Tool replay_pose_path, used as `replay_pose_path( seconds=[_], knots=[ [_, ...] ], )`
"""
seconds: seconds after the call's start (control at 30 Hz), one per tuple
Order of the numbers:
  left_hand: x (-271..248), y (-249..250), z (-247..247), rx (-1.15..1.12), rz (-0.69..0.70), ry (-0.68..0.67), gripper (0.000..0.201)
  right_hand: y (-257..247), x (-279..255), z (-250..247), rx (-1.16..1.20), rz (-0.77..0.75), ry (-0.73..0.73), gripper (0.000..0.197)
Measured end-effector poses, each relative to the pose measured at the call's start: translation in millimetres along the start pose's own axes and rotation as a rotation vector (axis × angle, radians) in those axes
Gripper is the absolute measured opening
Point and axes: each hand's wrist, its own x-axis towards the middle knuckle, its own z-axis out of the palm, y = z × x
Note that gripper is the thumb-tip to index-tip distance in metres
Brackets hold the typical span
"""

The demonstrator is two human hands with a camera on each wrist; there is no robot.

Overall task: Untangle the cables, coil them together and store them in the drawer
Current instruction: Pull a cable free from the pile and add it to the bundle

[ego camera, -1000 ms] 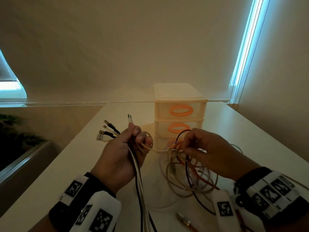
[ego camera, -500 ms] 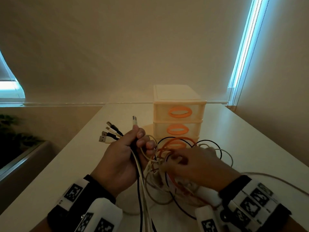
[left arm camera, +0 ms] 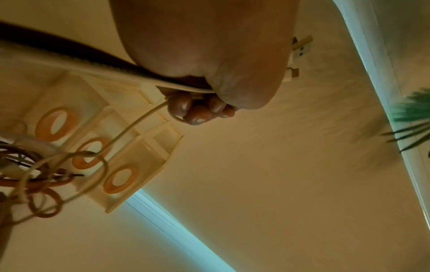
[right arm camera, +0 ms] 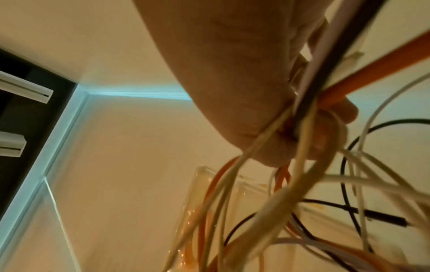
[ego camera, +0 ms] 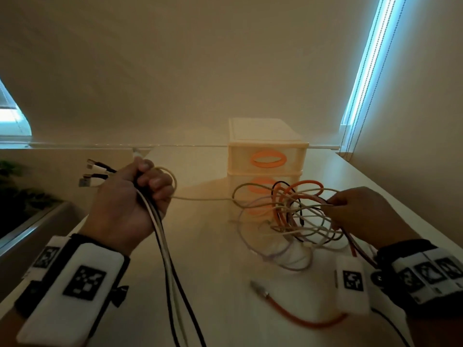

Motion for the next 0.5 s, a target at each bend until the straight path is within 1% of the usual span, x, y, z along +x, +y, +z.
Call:
replay_pose_path(
  seconds=[0.1,0.13,0.2,0.23,0.3,0.33,0.37,0.4,0.43,0.47,0.5],
  knots=[
    [3.5,0.3,-4.2,-0.006,-0.001,0.033,0.041,0.8,0.2,-1.0,0.038,-0.005,-0.060,0.016],
    [3.8,-1.6,-3.6,-0.004,0.000,0.036,0.041,-0.8,0.1,-1.2,0.054,-0.015,-0.088,0.014],
    [2.1,-8.6,-0.1,0.017,0.003,0.032,0.039,-5.8,-3.3,-6.4,0.103,-0.050,-0.190,0.002],
    [0.5,-13.7,2.5,0.034,-0.002,0.023,0.038,-9.6,-8.4,-10.9,0.175,-0.075,-0.268,0.011],
    [-3.2,-24.7,7.9,0.059,-0.026,0.001,0.038,-14.5,-16.4,-19.8,0.418,-0.128,-0.410,0.036],
    [-4.8,-29.7,10.4,0.066,-0.037,-0.010,0.038,-16.0,-19.1,-24.0,0.572,-0.153,-0.429,0.040],
    [-6.1,-34.0,12.3,0.069,-0.044,-0.018,0.038,-18.1,-20.8,-26.1,0.699,-0.176,-0.386,0.034],
    [-7.3,-37.2,14.1,0.066,-0.050,-0.025,0.037,-20.2,-21.4,-27.0,0.801,-0.188,-0.271,0.022],
    [-8.4,-39.2,15.5,0.057,-0.054,-0.029,0.037,-21.9,-21.2,-27.5,0.837,-0.207,-0.086,0.013],
    [-9.8,-40.4,16.8,0.047,-0.058,-0.033,0.037,-26.7,-23.7,-27.1,0.795,-0.258,0.117,0.013],
    [-11.2,-41.2,17.7,0.037,-0.064,-0.039,0.037,-34.3,-30.0,-27.7,0.713,-0.328,0.258,0.014]
  ],
)
